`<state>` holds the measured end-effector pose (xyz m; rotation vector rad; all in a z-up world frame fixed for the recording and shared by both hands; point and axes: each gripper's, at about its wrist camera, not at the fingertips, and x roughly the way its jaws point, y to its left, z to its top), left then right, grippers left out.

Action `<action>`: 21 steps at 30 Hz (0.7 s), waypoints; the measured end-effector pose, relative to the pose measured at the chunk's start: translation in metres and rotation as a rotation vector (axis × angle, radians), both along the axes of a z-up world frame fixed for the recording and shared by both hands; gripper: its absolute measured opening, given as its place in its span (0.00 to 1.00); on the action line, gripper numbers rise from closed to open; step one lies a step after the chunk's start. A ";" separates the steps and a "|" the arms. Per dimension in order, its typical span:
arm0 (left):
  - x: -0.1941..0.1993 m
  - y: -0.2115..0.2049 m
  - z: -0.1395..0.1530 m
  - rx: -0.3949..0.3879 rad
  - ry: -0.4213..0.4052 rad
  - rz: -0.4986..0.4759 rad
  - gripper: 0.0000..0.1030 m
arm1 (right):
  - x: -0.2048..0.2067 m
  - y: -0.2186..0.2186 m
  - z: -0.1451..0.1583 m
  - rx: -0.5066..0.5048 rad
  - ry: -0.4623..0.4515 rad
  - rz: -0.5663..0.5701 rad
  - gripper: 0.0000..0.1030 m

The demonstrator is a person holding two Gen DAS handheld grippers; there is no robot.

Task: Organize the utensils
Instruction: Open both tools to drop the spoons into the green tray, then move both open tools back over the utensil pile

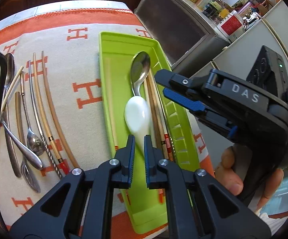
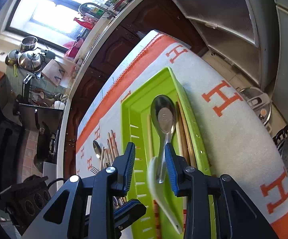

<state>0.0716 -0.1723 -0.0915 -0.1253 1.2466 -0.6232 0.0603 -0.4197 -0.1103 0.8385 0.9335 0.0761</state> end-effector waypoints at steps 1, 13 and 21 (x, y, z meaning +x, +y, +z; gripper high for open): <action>-0.001 0.002 0.001 -0.003 -0.001 0.001 0.05 | -0.001 0.001 0.002 -0.007 -0.002 0.002 0.30; -0.026 0.033 0.028 0.019 -0.080 0.031 0.05 | -0.035 0.019 0.026 -0.099 -0.032 0.044 0.30; -0.049 0.063 0.040 0.035 -0.120 0.070 0.09 | -0.061 0.037 0.023 -0.122 -0.017 0.086 0.30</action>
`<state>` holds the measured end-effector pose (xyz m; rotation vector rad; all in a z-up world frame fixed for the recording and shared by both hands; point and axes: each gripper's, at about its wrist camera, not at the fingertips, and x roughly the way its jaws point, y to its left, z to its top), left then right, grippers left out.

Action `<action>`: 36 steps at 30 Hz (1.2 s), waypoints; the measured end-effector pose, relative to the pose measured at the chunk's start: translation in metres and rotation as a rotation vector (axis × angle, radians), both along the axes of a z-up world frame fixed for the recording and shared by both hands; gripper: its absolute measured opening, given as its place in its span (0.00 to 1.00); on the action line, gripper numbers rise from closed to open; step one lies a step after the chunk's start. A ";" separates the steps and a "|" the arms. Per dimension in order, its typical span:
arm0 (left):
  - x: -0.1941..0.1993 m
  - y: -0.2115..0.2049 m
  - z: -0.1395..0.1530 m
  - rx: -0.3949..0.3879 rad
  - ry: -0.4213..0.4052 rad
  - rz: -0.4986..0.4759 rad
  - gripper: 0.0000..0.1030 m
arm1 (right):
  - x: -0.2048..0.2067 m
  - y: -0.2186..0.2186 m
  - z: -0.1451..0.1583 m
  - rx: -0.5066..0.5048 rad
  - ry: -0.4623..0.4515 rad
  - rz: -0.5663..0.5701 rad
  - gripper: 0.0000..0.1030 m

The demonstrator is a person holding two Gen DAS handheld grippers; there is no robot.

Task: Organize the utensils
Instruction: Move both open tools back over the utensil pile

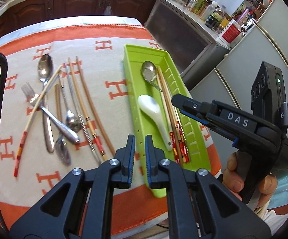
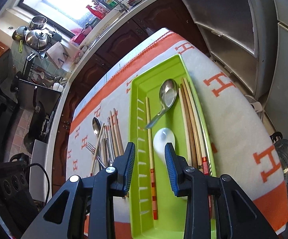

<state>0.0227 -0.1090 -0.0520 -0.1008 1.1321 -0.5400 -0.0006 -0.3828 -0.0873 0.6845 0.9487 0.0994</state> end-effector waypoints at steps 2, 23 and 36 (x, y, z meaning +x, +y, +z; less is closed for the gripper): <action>-0.005 0.010 0.001 0.000 -0.004 0.018 0.14 | -0.006 0.006 0.000 -0.012 -0.003 0.012 0.30; -0.021 0.088 0.018 0.021 -0.101 0.173 0.35 | -0.029 0.078 0.032 -0.150 -0.039 0.142 0.30; -0.011 0.116 0.012 0.052 -0.120 0.239 0.35 | -0.011 0.106 0.037 -0.198 -0.035 0.203 0.30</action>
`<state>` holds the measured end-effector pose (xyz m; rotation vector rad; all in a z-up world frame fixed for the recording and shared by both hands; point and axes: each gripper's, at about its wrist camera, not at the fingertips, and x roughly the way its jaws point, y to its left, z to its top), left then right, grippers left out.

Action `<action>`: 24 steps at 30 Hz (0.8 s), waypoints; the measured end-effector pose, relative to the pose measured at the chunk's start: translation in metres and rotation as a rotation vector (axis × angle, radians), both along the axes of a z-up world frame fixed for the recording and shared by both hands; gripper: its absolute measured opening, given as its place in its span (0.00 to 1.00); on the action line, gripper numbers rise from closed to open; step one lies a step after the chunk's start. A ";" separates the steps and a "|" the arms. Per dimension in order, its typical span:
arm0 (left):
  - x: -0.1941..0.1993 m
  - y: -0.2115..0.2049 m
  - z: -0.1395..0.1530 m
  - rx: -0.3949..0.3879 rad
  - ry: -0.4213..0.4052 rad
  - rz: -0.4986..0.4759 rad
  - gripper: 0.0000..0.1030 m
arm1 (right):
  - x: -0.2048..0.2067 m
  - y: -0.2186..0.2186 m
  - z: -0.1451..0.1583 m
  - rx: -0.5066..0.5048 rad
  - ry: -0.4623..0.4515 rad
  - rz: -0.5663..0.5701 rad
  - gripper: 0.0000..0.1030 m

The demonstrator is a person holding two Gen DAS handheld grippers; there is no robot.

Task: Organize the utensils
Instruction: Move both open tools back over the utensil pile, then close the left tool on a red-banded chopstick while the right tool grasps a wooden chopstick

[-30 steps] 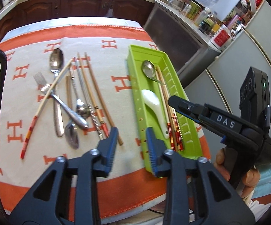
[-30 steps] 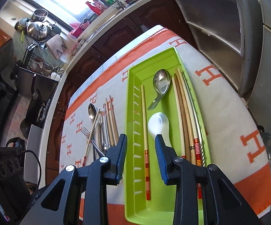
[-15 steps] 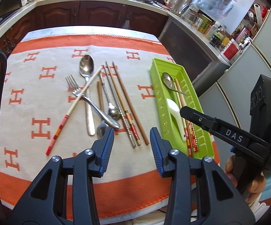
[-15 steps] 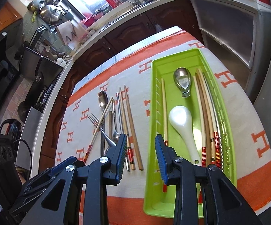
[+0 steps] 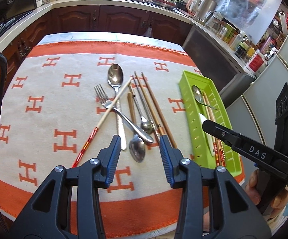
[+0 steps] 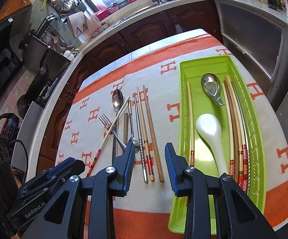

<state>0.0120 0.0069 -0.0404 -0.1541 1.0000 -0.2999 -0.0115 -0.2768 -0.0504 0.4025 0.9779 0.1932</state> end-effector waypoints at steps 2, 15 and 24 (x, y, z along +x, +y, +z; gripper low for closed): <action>0.002 0.004 -0.002 0.004 0.002 0.008 0.35 | 0.003 0.004 -0.001 -0.003 0.004 0.007 0.30; 0.026 0.039 -0.040 -0.002 0.067 0.071 0.35 | 0.028 0.027 -0.016 -0.051 0.034 0.039 0.30; 0.049 0.051 -0.071 0.020 0.116 0.088 0.36 | 0.045 0.042 -0.035 -0.075 0.066 0.057 0.30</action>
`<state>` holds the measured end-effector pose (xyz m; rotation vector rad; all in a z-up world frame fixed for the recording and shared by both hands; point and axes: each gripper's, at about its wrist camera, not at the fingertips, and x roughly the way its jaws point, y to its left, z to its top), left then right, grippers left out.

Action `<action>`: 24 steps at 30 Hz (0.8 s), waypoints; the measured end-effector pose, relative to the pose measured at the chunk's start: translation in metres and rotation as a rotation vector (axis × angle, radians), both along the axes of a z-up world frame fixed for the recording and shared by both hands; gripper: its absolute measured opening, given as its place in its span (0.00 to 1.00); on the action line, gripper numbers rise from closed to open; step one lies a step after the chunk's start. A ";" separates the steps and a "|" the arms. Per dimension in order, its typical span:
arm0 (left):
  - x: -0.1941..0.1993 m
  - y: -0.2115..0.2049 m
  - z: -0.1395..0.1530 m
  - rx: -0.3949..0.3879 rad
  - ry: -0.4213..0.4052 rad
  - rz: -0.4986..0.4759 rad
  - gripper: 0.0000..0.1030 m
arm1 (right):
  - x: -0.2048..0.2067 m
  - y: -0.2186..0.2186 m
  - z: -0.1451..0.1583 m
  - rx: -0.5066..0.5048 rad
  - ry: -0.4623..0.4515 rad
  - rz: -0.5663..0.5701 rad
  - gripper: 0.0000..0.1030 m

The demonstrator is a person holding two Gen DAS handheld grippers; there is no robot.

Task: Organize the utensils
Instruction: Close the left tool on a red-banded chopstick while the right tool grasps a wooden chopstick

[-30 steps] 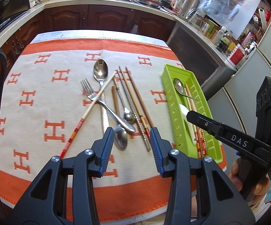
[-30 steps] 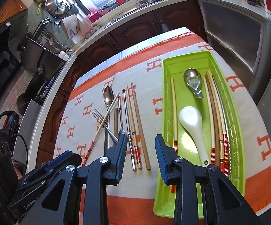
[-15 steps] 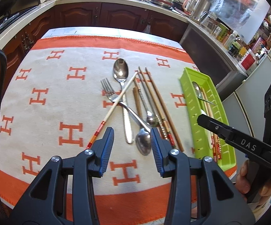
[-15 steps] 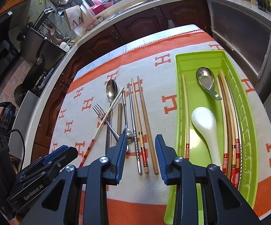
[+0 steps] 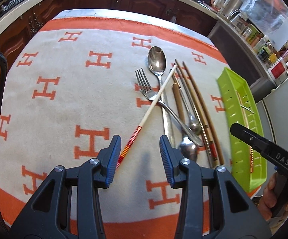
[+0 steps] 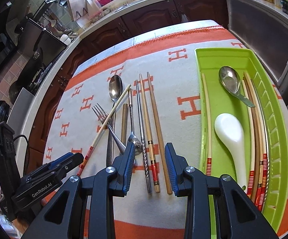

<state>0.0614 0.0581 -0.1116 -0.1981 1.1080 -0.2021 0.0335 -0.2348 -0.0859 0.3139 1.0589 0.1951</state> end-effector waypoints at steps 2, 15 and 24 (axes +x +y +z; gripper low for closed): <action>0.006 -0.002 -0.004 0.023 -0.004 -0.010 0.36 | 0.005 0.003 -0.004 -0.005 0.005 0.007 0.30; 0.042 -0.029 -0.026 0.142 -0.023 -0.090 0.36 | 0.027 0.012 -0.020 -0.038 0.034 0.007 0.30; 0.053 -0.037 -0.028 0.184 -0.054 -0.111 0.26 | 0.063 0.023 -0.024 -0.110 0.048 0.009 0.28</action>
